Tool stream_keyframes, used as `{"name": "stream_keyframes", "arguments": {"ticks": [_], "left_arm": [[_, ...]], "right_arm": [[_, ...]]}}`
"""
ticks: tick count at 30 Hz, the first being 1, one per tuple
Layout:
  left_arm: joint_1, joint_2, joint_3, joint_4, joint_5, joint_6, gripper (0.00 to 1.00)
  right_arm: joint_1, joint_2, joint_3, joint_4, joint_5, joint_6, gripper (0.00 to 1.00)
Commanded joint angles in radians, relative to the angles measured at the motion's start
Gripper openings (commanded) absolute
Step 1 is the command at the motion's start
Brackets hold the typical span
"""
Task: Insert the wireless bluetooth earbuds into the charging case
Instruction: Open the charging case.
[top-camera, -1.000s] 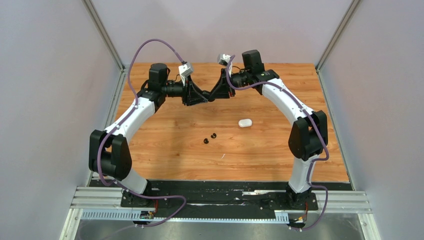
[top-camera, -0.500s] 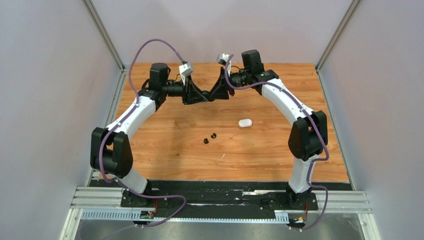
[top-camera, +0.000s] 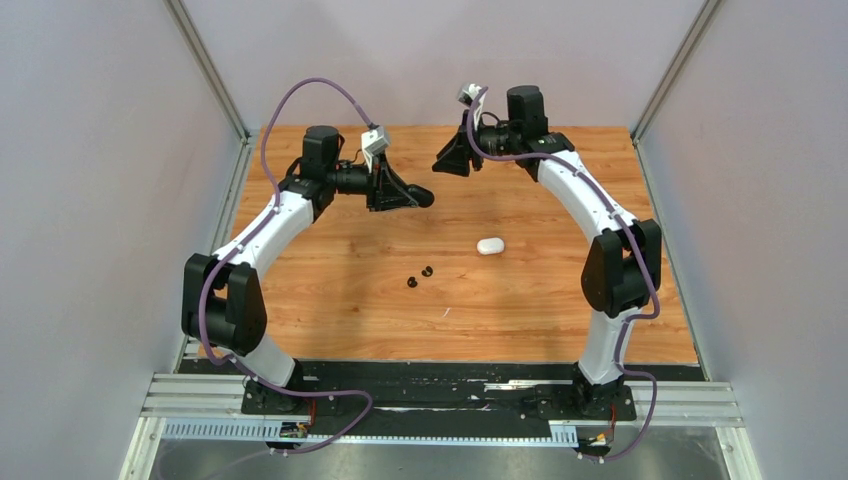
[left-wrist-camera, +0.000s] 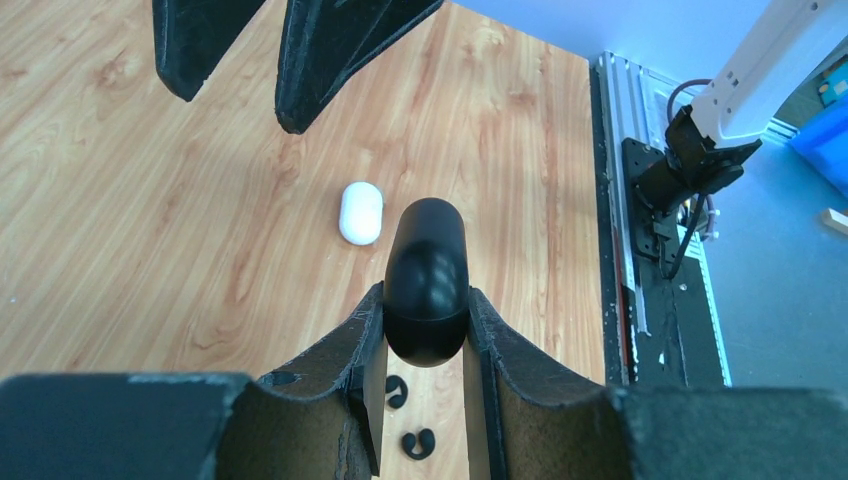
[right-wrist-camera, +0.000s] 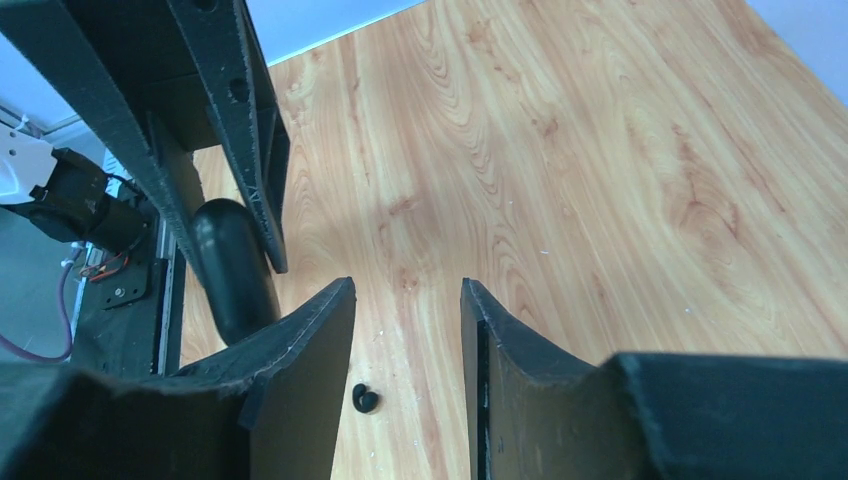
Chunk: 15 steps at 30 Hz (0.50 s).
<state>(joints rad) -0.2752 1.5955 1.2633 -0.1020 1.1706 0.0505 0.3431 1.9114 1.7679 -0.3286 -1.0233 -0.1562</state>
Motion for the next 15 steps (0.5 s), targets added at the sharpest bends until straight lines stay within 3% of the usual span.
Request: {"name": "stream_keyframes", "arguments": {"ticks": [1, 3, 7, 9, 15], "left_arm": [[-0.003, -0.004, 0.031, 0.008, 0.021, 0.001, 0.00], [-0.001, -0.001, 0.028, 0.018, 0.017, -0.018, 0.00], [0.005, 0.009, 0.025, 0.034, 0.003, -0.044, 0.00], [0.006, 0.005, 0.016, 0.071, -0.017, -0.071, 0.00], [0.005, 0.009, -0.002, 0.211, -0.022, -0.189, 0.00]], "right_arm": [[0.008, -0.010, 0.009, 0.059, -0.033, 0.031, 0.44], [0.006, -0.017, 0.003, 0.065, -0.066, 0.038, 0.47], [0.003, -0.035, -0.016, 0.074, -0.181, 0.037, 0.68], [0.006, -0.034, -0.033, 0.069, -0.217, 0.039, 0.73], [0.030, -0.008, -0.069, 0.056, -0.228, 0.035, 0.71]]}}
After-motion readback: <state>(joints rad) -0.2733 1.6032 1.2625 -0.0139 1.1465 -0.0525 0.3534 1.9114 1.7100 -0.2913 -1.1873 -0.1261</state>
